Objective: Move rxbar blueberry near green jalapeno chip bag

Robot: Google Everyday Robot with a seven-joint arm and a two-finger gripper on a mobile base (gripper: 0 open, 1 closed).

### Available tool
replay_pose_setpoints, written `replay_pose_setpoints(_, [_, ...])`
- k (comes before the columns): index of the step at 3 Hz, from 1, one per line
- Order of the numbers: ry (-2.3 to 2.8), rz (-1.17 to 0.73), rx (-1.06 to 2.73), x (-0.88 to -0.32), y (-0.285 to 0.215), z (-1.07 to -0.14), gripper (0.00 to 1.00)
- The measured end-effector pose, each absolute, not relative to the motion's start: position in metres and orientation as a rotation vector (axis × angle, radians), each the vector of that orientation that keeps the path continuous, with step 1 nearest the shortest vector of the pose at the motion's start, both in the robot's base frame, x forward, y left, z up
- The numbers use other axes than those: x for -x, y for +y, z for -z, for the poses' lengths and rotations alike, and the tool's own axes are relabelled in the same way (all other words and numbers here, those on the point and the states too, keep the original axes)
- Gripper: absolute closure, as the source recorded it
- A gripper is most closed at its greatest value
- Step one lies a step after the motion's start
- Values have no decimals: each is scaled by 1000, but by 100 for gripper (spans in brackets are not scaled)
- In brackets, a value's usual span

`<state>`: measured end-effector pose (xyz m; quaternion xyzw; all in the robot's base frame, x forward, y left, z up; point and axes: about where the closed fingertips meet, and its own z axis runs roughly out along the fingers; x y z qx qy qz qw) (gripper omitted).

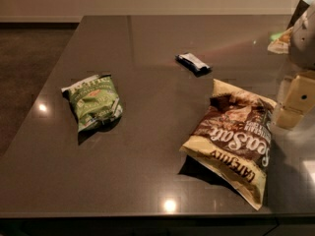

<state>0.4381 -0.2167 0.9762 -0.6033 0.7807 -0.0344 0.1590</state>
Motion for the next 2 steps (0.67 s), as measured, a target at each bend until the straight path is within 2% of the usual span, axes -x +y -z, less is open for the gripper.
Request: replay_pose_setpoints(2, [2241,94,1715,-443,-213,-978,0])
